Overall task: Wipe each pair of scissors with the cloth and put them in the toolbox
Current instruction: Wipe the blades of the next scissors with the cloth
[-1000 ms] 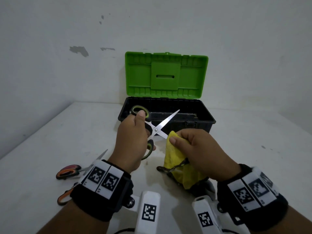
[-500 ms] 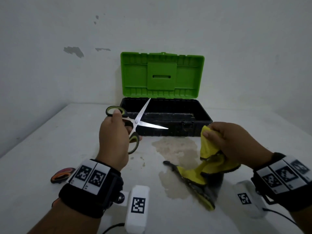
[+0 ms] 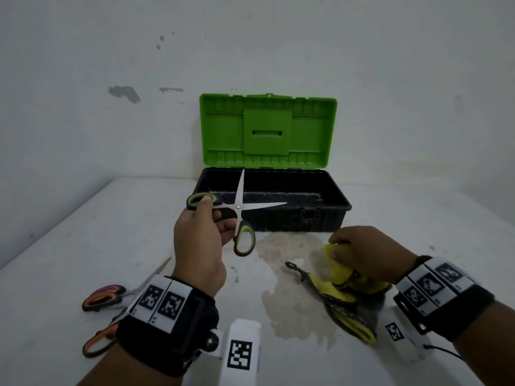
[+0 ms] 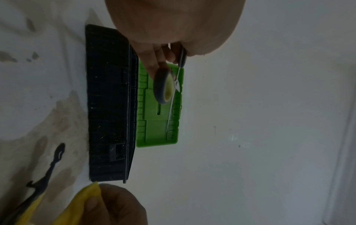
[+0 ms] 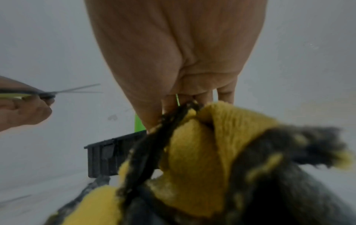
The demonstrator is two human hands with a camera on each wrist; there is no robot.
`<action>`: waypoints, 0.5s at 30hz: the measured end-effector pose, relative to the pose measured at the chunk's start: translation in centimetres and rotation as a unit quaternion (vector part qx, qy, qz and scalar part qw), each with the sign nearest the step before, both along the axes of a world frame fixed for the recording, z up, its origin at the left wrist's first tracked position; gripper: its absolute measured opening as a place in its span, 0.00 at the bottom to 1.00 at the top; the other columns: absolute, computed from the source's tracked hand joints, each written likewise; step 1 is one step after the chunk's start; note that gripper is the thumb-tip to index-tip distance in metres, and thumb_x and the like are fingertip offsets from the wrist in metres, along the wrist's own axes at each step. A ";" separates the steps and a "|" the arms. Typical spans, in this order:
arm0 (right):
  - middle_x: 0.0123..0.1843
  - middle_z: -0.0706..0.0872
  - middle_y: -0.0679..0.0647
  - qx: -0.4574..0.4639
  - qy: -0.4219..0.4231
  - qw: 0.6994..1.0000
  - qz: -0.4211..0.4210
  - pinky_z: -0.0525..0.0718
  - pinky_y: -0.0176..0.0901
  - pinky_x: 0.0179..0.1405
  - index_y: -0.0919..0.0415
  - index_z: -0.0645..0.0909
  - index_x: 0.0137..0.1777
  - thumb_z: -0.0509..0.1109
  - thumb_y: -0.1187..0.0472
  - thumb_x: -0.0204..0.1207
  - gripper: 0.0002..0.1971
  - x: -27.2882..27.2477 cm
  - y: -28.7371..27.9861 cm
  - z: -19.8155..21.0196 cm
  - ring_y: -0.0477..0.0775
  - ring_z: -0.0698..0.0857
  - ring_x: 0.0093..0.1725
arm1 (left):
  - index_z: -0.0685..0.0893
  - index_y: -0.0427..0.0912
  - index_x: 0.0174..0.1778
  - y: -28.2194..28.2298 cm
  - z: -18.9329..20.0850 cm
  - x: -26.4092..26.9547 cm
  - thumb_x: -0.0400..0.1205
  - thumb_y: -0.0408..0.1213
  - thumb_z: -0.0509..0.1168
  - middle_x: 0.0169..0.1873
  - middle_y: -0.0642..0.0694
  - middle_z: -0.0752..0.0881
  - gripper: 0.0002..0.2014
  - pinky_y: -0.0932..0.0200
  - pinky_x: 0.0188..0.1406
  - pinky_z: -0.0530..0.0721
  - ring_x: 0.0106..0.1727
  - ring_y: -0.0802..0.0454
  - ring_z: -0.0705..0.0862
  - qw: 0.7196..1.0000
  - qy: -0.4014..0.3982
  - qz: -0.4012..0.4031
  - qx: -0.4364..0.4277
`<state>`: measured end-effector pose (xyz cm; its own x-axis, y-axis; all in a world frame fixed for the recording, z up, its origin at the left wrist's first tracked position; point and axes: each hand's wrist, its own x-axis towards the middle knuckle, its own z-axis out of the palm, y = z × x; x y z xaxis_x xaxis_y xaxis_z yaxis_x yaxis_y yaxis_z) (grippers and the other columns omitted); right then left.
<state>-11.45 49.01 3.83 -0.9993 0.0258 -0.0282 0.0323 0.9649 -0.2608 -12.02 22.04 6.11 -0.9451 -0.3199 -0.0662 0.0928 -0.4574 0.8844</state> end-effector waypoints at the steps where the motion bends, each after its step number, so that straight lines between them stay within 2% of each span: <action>1: 0.64 0.85 0.47 -0.010 0.029 1.000 -0.001 0.80 0.46 0.65 0.49 0.85 0.62 0.72 0.49 0.78 0.14 0.1 -0.2 0.0 0.52 0.83 0.63 | 0.83 0.43 0.45 0.0 0.0 0.2 0.87 0.40 0.60 0.34 0.47 0.81 0.09 0.58 0.30 0.85 0.29 0.52 0.85 1.000 -0.001 -0.009 0.008; 3: 0.63 0.85 0.47 -0.039 0.111 0.993 0.020 0.78 0.43 0.65 0.51 0.85 0.61 0.75 0.49 0.76 0.15 0.7 -1.1 0.4 0.50 0.82 0.64 | 0.84 0.41 0.48 0.1 0.0 0.5 0.87 0.39 0.61 0.35 0.45 0.82 0.08 0.58 0.29 0.86 0.30 0.51 0.87 0.999 -0.003 -0.027 0.030; 5: 0.57 0.86 0.44 -0.100 0.158 0.981 0.039 0.77 0.31 0.55 0.52 0.86 0.60 0.74 0.48 0.77 0.14 1.7 -2.9 1.5 0.43 0.83 0.58 | 0.84 0.39 0.49 0.3 0.1 0.7 0.87 0.37 0.61 0.35 0.44 0.82 0.08 0.58 0.27 0.87 0.30 0.49 0.89 0.997 -0.005 -0.053 0.061; 6: 0.54 0.87 0.41 -0.141 0.158 0.976 0.046 0.75 0.25 0.49 0.51 0.86 0.58 0.72 0.47 0.78 0.13 2.3 -4.1 2.1 0.37 0.84 0.53 | 0.84 0.39 0.50 0.5 0.1 0.8 0.86 0.37 0.62 0.35 0.43 0.82 0.07 0.57 0.28 0.88 0.30 0.48 0.90 0.995 -0.007 -0.065 0.076; 7: 0.50 0.88 0.39 -0.189 0.143 0.970 0.050 0.76 0.23 0.43 0.49 0.87 0.56 0.71 0.45 0.79 0.12 2.9 -5.3 2.4 0.33 0.84 0.48 | 0.83 0.38 0.50 0.7 0.1 1.0 0.86 0.36 0.62 0.35 0.43 0.82 0.07 0.56 0.29 0.88 0.31 0.47 0.90 0.993 -0.009 -0.076 0.088; 9: 0.44 0.90 0.43 -0.330 0.081 0.939 0.045 0.77 0.26 0.37 0.49 0.89 0.50 0.68 0.42 0.80 0.13 3.9 -7.8 2.7 0.33 0.85 0.39 | 0.83 0.36 0.50 1.1 0.1 1.3 0.86 0.34 0.62 0.35 0.41 0.82 0.06 0.53 0.32 0.89 0.33 0.44 0.91 0.990 -0.007 -0.099 0.104; 11: 0.42 0.91 0.48 -0.458 0.024 0.888 0.026 0.81 0.39 0.39 0.53 0.90 0.47 0.67 0.42 0.81 0.17 4.6 -9.7 2.3 0.43 0.88 0.39 | 0.82 0.36 0.50 1.3 0.1 1.7 0.86 0.33 0.62 0.38 0.38 0.81 0.05 0.50 0.35 0.90 0.38 0.39 0.92 0.986 0.004 -0.126 0.107; 12: 0.40 0.91 0.50 -0.490 0.016 0.871 0.024 0.82 0.42 0.38 0.57 0.89 0.46 0.67 0.45 0.82 0.17 4.8 -10.3 2.1 0.48 0.87 0.38 | 0.82 0.35 0.50 1.2 0.0 2.0 0.86 0.32 0.61 0.40 0.37 0.81 0.05 0.49 0.37 0.90 0.41 0.36 0.92 0.985 0.009 -0.139 0.102; 15: 0.35 0.85 0.53 -0.544 0.013 0.839 0.020 0.75 0.36 0.26 0.68 0.86 0.48 0.67 0.55 0.84 0.15 5.0 -11.0 1.7 0.46 0.77 0.27 | 0.82 0.32 0.53 0.5 -0.2 2.6 0.85 0.30 0.62 0.43 0.35 0.82 0.06 0.46 0.44 0.91 0.46 0.35 0.92 0.986 0.014 -0.158 0.052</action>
